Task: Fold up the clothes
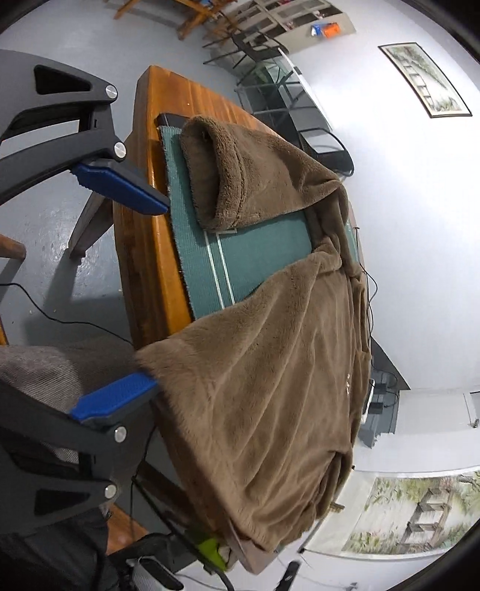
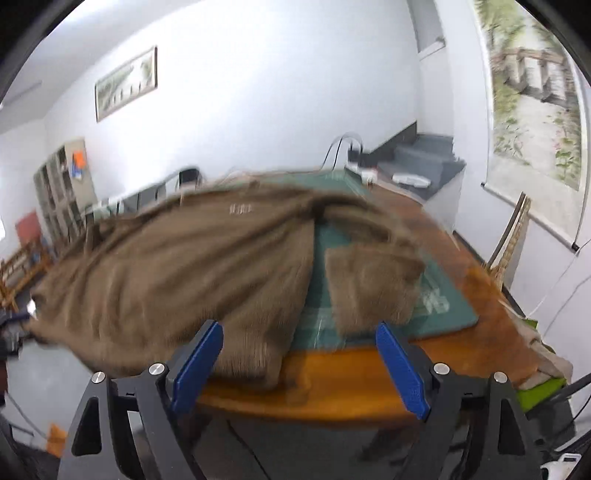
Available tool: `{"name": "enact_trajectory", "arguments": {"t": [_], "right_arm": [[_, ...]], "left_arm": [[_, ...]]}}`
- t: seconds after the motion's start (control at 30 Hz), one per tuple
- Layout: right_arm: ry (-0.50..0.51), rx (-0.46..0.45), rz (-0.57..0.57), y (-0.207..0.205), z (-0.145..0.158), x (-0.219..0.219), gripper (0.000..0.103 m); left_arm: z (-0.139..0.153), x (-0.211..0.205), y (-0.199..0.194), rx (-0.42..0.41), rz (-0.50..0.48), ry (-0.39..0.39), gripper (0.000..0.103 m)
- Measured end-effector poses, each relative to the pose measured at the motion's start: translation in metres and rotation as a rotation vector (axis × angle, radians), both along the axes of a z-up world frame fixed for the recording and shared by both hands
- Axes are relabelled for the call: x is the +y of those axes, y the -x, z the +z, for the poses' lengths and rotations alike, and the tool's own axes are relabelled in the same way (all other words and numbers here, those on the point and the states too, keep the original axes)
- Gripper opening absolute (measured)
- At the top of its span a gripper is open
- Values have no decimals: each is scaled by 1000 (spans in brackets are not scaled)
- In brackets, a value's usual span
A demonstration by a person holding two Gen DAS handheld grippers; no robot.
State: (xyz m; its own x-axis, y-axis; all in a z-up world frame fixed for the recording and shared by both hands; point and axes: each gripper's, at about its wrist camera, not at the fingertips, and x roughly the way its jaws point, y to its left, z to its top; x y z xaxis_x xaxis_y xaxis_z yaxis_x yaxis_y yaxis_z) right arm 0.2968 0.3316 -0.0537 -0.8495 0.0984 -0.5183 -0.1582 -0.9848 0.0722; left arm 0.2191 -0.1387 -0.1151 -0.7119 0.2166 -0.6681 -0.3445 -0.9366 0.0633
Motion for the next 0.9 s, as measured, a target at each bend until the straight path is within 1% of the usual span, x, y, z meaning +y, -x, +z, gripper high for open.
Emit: {"name": "enact_trajectory", "arguments": {"t": [0.1, 0.23, 0.27, 0.33, 0.4, 0.43, 0.5, 0.53, 0.6, 0.67, 0.7, 0.73, 0.77, 0.83, 0.87, 0.9], "right_arm": [[18, 15, 29, 21, 14, 1, 87], [-11, 0, 80, 65, 28, -1, 87], [3, -11, 99, 80, 30, 2, 87], [78, -38, 143, 113, 33, 12, 87], [190, -74, 196, 151, 33, 23, 87], [238, -91, 205, 169, 32, 27, 87], [339, -146, 219, 213, 26, 38, 87], [358, -171, 201, 231, 21, 43, 87], [348, -251, 153, 274, 9, 50, 87], [317, -316, 106, 305, -4, 56, 86], [317, -356, 94, 322, -12, 61, 80], [323, -386, 79, 334, -19, 65, 71], [320, -415, 63, 347, -27, 70, 66], [292, -447, 43, 367, -38, 77, 46], [276, -458, 35, 377, -42, 80, 44], [257, -463, 27, 384, -45, 82, 33]], "left_arm": [[18, -11, 9, 29, 18, -55, 89], [45, -25, 25, 72, 46, -133, 91], [51, -26, 32, 82, 50, -148, 93], [63, -24, 51, 100, 54, -171, 95], [75, -21, 70, 119, 58, -195, 97], [77, -18, 83, 114, 61, -194, 99], [74, -10, 116, 83, 69, -175, 99], [73, -6, 132, 68, 72, -165, 99], [70, 2, 164, 36, 80, -145, 99], [67, 11, 196, 5, 87, -126, 99], [66, 15, 212, -10, 90, -116, 99], [64, 19, 228, -26, 94, -106, 99], [63, 23, 244, -41, 98, -96, 99], [50, 23, 280, -114, 115, -90, 99], [41, 22, 299, -160, 132, -88, 99], [34, 21, 314, -195, 152, -86, 99]]}}
